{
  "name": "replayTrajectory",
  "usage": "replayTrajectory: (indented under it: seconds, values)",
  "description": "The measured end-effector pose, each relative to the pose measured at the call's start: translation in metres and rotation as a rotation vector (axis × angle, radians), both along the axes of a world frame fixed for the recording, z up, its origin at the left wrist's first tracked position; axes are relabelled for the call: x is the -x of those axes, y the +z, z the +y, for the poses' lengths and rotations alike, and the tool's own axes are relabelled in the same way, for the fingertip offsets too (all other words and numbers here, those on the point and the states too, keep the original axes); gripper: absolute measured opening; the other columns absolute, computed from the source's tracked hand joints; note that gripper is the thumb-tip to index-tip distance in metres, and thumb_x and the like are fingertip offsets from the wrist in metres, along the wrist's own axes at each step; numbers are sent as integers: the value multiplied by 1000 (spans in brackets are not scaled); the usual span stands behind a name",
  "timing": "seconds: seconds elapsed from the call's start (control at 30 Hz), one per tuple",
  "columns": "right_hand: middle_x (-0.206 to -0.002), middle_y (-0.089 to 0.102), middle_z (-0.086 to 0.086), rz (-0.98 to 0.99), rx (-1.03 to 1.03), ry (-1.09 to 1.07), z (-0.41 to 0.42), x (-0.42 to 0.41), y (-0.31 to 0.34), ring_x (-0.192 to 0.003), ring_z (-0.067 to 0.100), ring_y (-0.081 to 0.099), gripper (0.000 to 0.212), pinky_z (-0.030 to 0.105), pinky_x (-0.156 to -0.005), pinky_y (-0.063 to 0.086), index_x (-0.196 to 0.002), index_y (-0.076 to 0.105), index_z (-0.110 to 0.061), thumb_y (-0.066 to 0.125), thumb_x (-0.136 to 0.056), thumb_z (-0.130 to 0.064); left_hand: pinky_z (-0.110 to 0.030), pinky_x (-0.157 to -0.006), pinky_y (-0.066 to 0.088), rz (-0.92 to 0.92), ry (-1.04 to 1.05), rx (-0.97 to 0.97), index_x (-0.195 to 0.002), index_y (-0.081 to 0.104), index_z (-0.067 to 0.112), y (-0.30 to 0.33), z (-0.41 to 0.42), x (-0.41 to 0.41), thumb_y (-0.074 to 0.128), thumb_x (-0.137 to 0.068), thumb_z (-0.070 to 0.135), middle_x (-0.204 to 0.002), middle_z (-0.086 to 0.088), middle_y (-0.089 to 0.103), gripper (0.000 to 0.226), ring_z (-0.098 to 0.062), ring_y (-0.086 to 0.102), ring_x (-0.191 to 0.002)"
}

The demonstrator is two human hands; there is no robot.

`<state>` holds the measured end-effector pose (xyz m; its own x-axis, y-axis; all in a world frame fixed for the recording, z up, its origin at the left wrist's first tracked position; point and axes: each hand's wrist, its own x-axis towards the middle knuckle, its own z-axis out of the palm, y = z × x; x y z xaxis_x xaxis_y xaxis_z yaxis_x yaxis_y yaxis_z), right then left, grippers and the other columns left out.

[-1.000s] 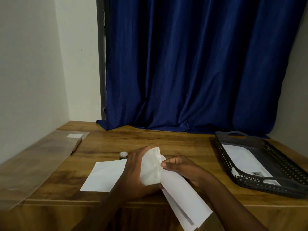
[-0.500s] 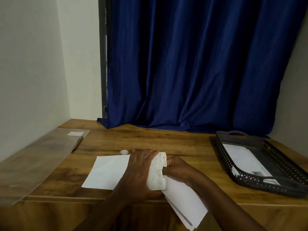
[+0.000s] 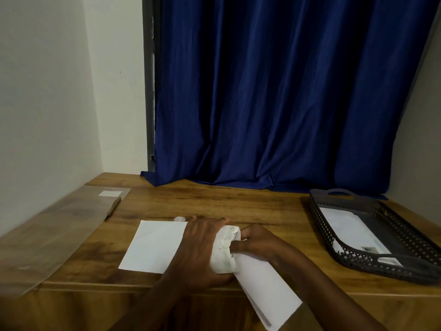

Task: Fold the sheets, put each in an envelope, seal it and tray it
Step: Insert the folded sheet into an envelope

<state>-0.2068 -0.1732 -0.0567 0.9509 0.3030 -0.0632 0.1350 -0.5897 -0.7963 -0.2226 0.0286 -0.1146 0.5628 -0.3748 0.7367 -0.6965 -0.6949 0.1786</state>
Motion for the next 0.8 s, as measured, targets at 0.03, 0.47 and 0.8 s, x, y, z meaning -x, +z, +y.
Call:
replayTrajectory:
  seconds: [0.03,0.47,0.8]
  values:
    - [-77,73,-11,-14,0,-7,-9,1,5,-71,-1,66,17,16,-63,47,-73,76,-18,80,-85,-30,-48,-121,23,78,-6,15,-150,36,24,5,1,3,73,-66,80,-145,7,45,108,-11,42,-133]
    - [-90,80,2,-7,-25,-4,-72,31,46,-80,17,77,34,31,-72,62,-110,69,-15,83,-80,-9,-38,-126,6,348,151,-94,-149,-9,48,0,1,-3,65,-62,88,-164,13,9,120,-10,13,-149]
    - [-96,79,-10,-103,159,68,-42,21,19,-87,11,74,14,39,-83,60,-103,78,-23,74,-90,-26,-51,-115,33,118,90,-36,-151,24,32,0,1,0,72,-60,79,-147,7,41,113,-14,40,-133]
